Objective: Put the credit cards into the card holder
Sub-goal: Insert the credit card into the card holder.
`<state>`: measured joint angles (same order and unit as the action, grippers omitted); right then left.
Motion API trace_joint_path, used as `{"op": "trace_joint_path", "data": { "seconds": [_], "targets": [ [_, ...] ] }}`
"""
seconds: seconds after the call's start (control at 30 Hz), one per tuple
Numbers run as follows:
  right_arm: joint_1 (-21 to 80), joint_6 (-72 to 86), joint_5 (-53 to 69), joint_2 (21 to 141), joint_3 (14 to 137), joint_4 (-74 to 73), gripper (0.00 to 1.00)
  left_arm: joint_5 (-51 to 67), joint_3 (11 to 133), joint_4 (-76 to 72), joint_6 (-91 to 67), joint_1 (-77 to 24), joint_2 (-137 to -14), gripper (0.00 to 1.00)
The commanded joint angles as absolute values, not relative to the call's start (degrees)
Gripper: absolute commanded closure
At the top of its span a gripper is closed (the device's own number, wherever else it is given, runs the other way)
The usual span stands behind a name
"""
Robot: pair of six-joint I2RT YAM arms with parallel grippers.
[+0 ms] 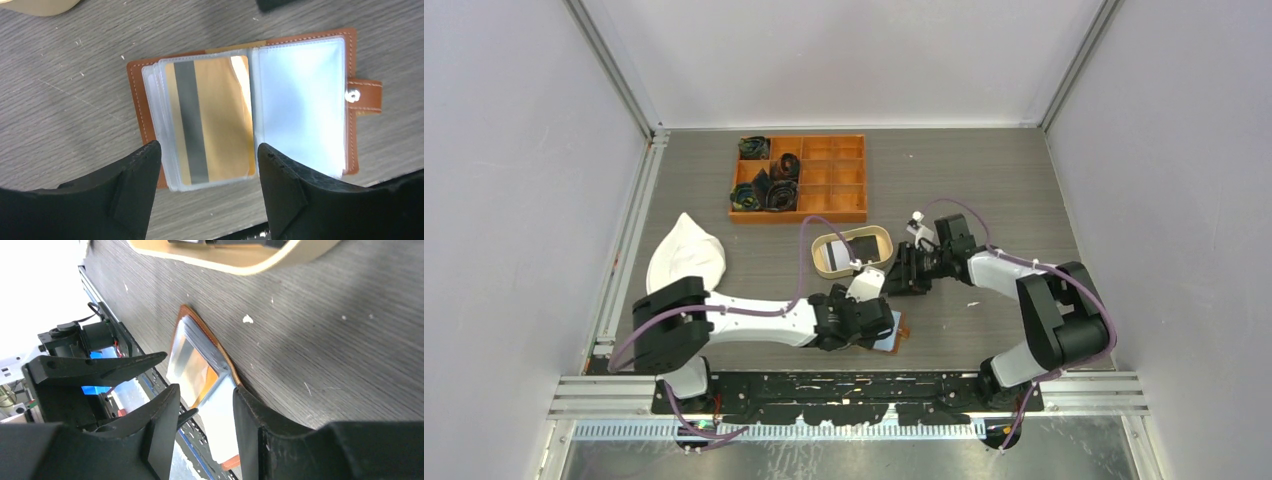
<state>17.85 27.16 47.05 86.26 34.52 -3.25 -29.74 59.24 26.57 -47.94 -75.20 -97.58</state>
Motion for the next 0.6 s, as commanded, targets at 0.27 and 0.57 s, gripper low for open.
{"op": "trace_joint_path", "data": {
  "seconds": [0.27,0.57],
  "targets": [
    [17.42,-14.19,48.15,71.46,45.65,-30.95,0.8,-25.3,44.03,8.67,-44.4,-74.81,-79.31,0.27],
    [32.02,-40.85,41.11,67.13,40.49,-35.68,0.91,-27.92,30.56,1.34,-46.25,-74.62,-67.62,0.14]
  ]
}}
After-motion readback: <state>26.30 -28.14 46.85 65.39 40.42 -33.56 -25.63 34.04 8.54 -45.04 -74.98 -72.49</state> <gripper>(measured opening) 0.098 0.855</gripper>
